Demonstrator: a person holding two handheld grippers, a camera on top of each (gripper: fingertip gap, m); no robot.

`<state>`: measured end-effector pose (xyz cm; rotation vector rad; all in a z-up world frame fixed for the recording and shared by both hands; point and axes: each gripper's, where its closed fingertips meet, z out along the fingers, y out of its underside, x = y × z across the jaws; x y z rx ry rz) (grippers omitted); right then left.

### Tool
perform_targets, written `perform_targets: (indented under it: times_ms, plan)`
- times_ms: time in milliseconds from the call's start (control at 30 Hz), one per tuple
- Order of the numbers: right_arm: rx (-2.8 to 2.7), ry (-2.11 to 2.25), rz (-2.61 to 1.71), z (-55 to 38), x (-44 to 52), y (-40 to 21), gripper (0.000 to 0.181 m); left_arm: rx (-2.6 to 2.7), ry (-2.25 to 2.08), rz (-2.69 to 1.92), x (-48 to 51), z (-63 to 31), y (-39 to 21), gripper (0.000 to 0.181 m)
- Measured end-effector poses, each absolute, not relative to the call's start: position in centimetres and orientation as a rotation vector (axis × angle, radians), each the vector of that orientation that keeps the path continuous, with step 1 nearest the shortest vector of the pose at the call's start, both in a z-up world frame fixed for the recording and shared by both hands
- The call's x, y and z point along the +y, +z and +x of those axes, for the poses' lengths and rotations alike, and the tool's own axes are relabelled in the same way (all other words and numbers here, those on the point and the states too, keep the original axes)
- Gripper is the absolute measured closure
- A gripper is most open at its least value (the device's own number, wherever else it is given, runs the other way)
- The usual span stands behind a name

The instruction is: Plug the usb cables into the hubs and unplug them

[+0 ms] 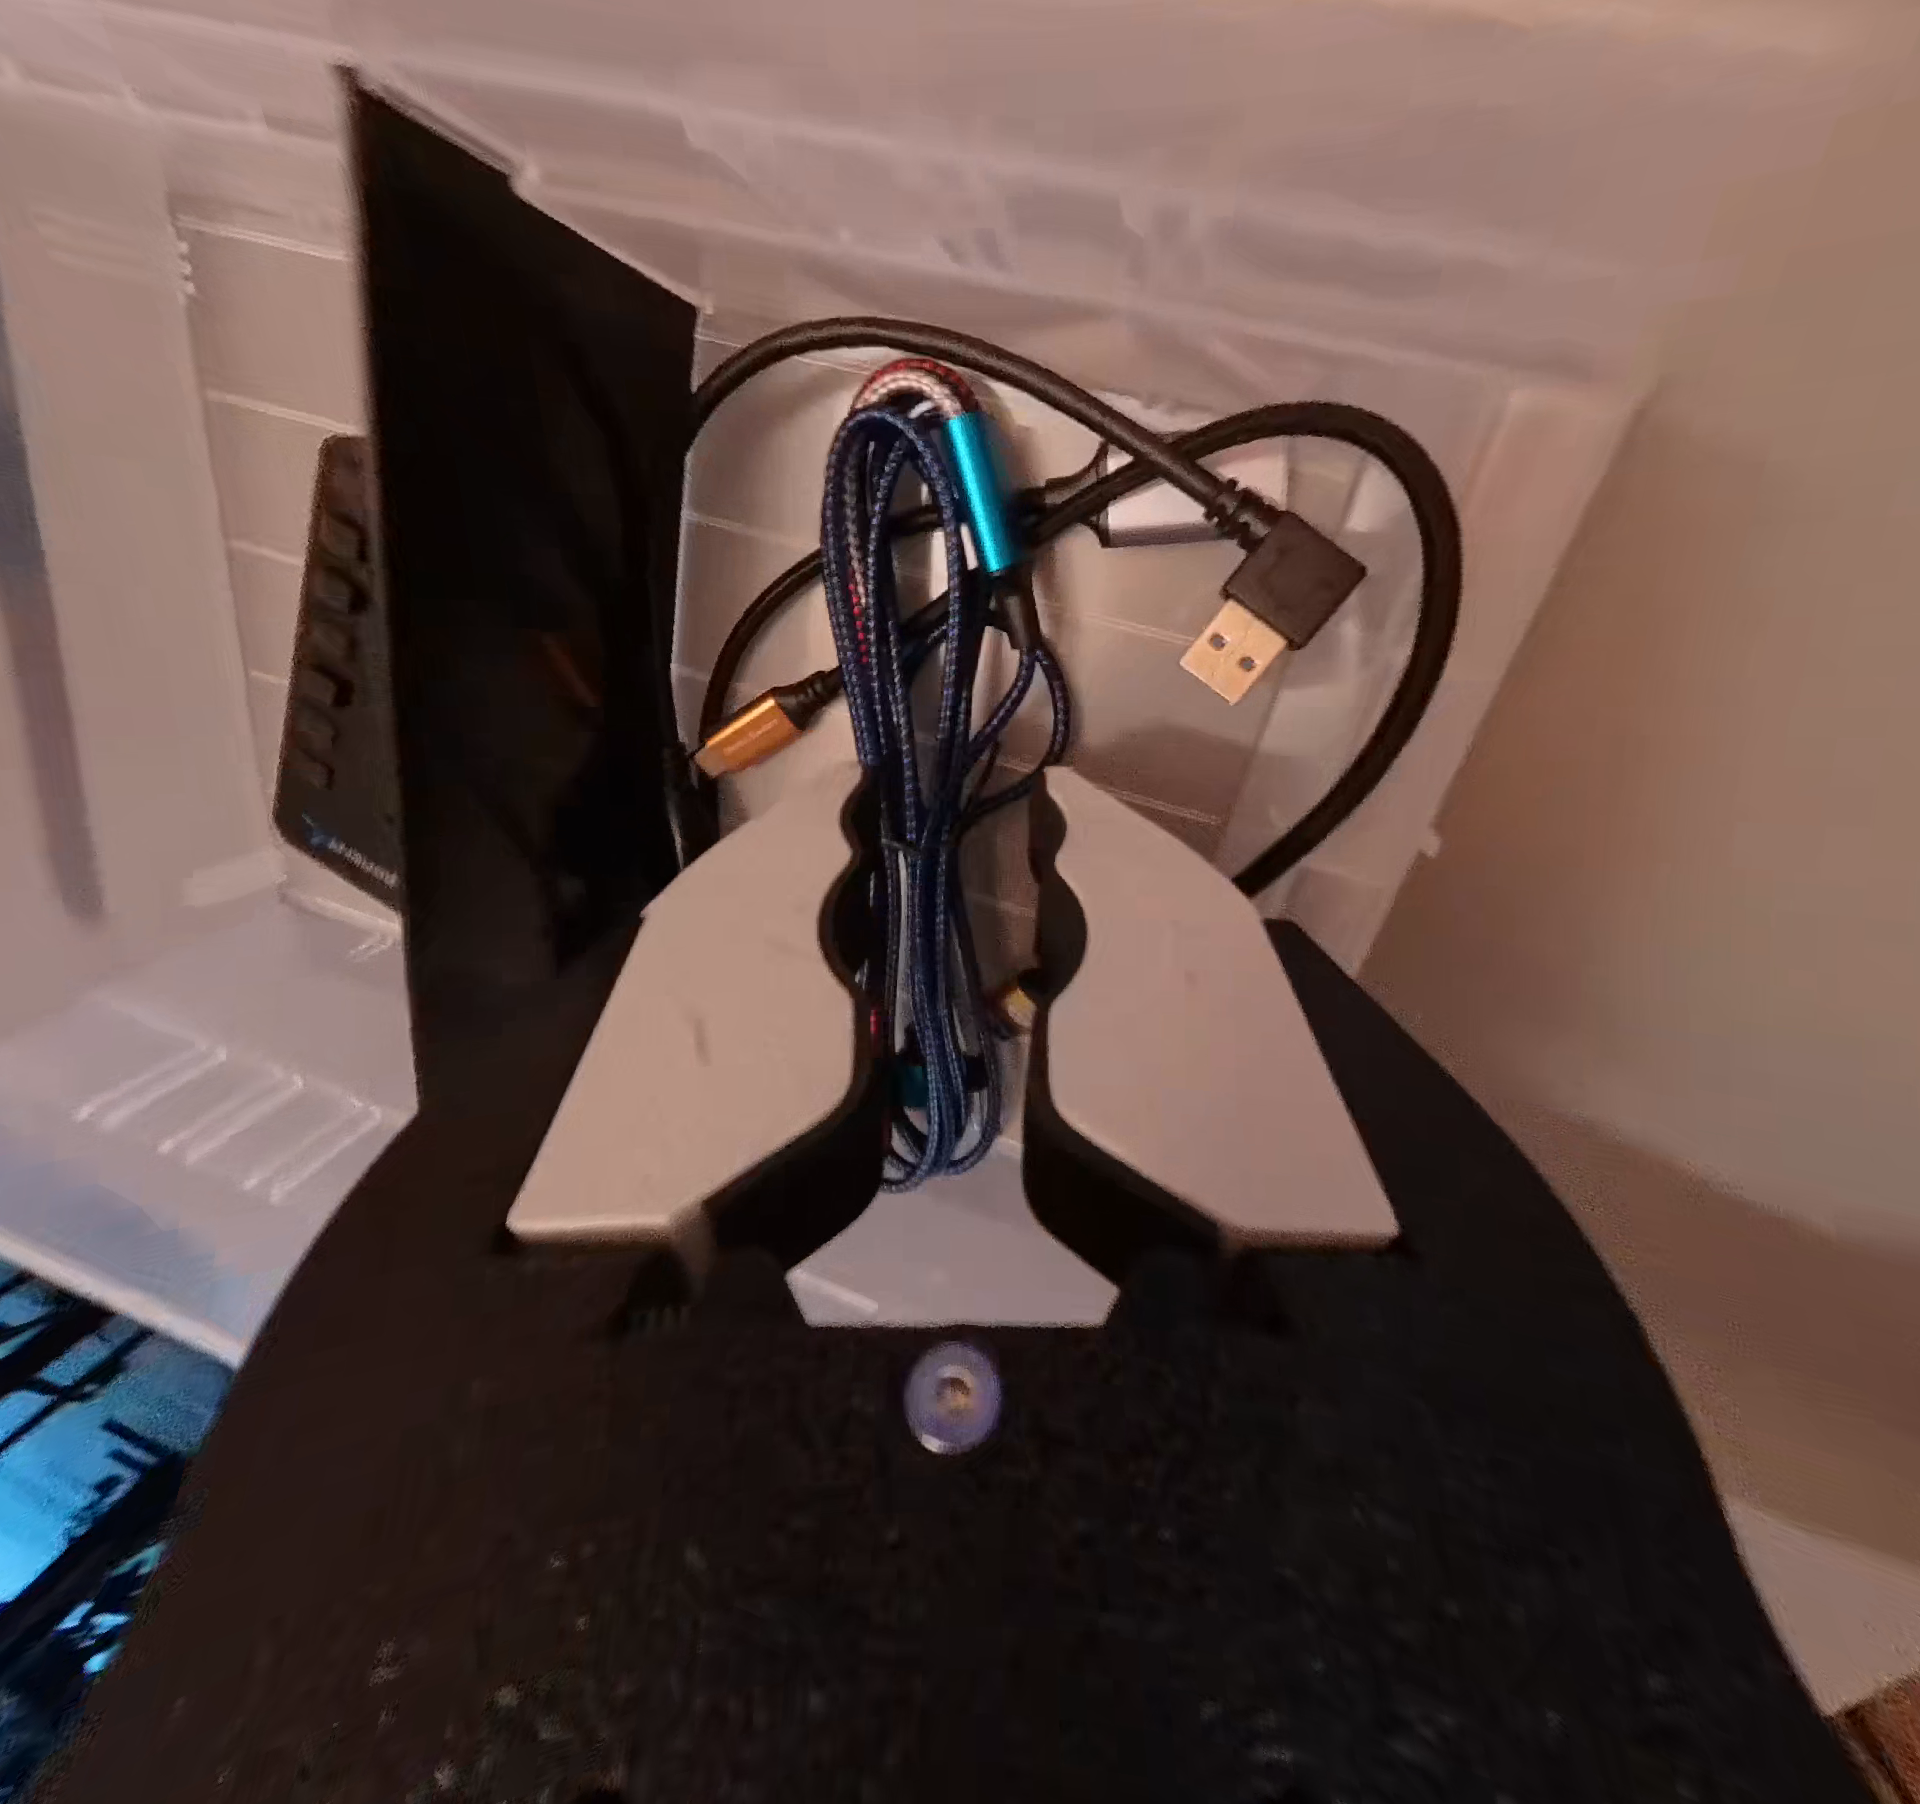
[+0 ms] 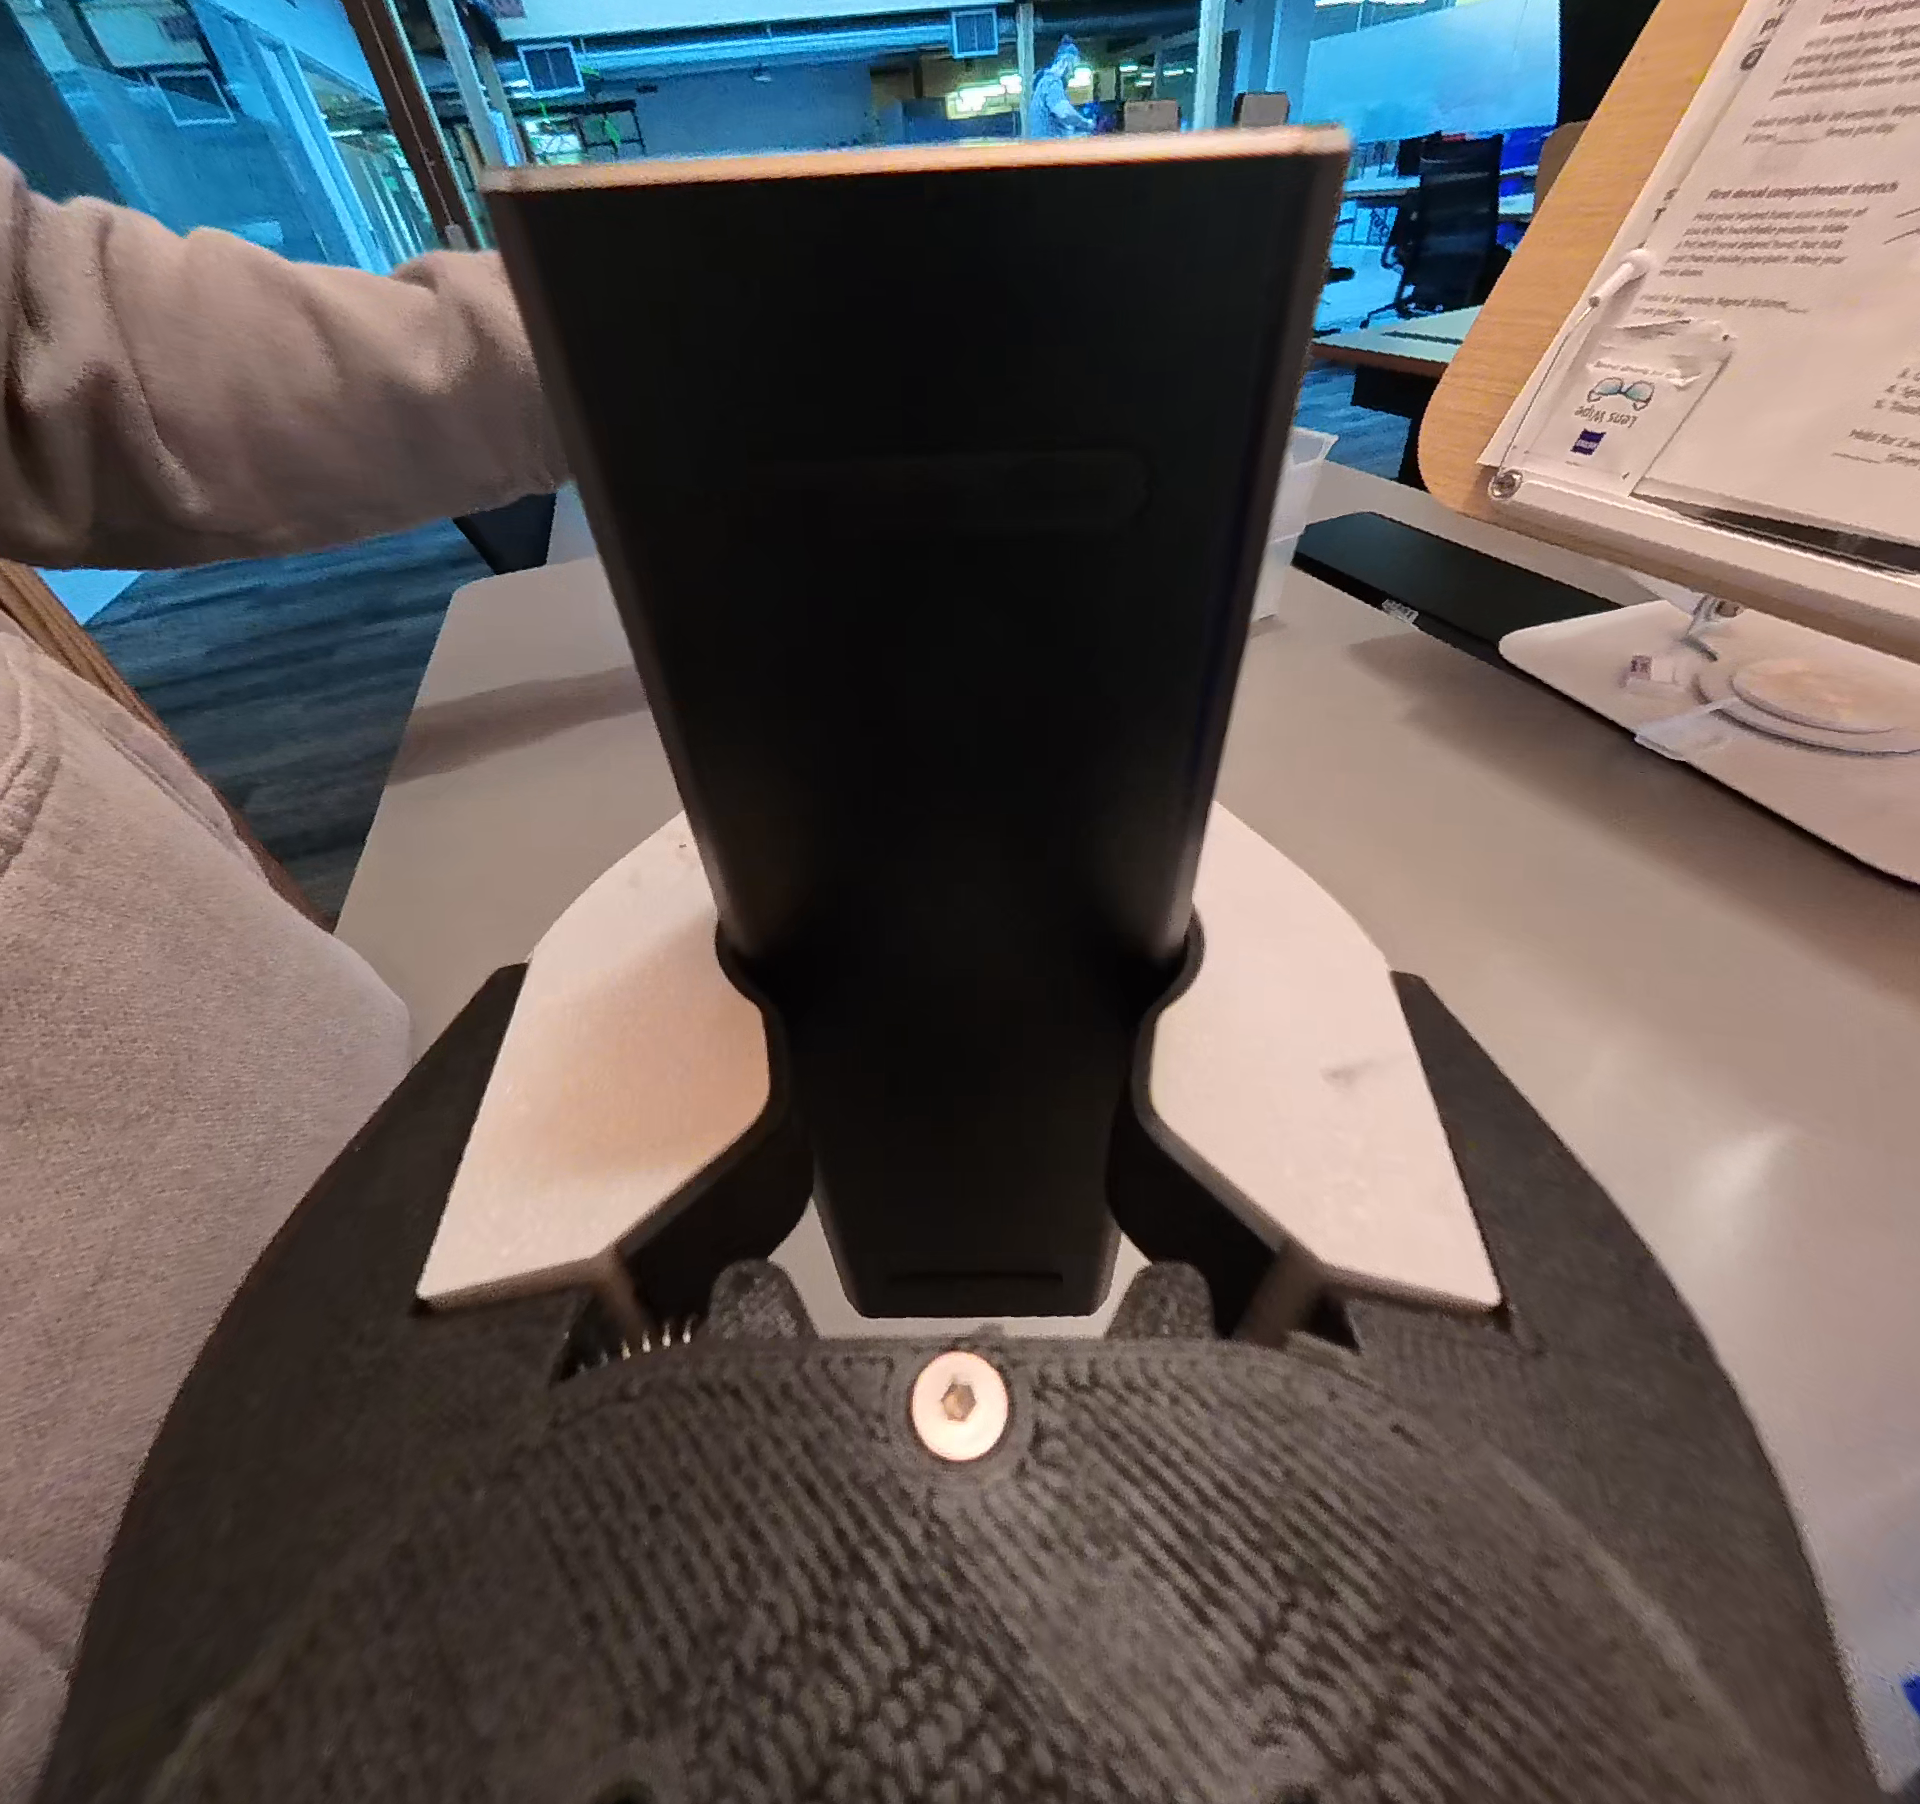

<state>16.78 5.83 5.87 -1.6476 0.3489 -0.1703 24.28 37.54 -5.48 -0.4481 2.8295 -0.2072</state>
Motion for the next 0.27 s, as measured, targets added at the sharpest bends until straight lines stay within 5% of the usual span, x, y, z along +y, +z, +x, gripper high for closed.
perform_targets:
  times_ms: [33,267]
  plan:
    - [0.350,-0.166,-1.647,16.8,5.8,5.8,0.108,2.837,-0.179,-0.418,37.6,24.3,-6.0,0.155]
    - [0.350,-0.153,-1.642,16.6,6.0,5.6,0.108,2.753,-0.115,-0.254,37.2,25.3,-7.6,0.164]
